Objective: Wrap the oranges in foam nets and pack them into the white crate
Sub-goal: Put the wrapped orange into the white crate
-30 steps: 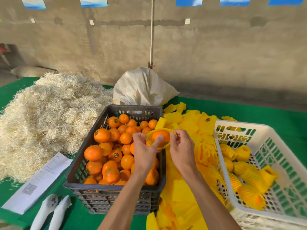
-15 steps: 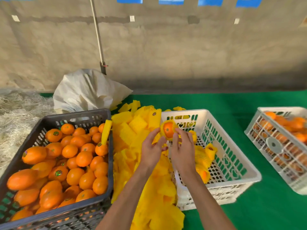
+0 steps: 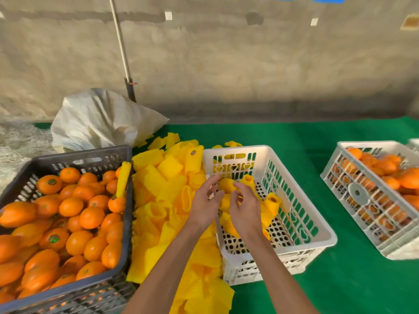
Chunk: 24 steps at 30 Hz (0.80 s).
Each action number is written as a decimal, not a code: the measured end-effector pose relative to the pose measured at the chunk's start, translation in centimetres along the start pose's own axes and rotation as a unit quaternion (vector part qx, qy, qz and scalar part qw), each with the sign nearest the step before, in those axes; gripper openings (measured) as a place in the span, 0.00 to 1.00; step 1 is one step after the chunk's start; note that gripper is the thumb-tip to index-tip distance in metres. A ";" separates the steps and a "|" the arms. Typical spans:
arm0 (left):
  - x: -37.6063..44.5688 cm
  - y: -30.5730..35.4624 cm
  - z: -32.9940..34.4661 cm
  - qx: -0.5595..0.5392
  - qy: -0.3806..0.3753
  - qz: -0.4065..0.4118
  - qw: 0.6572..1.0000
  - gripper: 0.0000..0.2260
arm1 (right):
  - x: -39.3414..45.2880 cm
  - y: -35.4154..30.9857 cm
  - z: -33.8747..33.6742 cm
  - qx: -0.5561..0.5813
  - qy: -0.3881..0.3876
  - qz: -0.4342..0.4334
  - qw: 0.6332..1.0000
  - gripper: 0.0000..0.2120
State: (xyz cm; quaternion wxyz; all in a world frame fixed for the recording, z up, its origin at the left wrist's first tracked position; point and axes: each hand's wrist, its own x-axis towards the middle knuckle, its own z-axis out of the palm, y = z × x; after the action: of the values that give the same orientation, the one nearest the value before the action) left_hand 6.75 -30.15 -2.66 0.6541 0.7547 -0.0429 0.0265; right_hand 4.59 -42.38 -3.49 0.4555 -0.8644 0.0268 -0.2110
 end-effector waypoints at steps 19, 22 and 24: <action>-7.7 -3.3 -28.9 0.089 0.280 -0.056 0.954 0.18 | -2.5 -15.5 23.2 -0.037 -0.267 -0.103 0.957 0.22; -7.6 -4.1 -31.6 0.107 0.288 -0.068 0.949 0.18 | -1.4 -16.3 25.8 -0.085 -0.294 -0.063 0.950 0.25; -7.1 -4.9 -32.9 0.111 0.288 -0.089 0.947 0.20 | -0.7 -16.5 26.8 -0.102 -0.301 -0.040 0.947 0.28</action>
State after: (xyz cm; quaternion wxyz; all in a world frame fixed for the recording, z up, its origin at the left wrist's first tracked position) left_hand 0.67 3.27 -3.46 0.5508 0.7833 0.2176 0.1888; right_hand 11.91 -11.78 -3.79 0.3433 -0.9298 -0.1248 0.0445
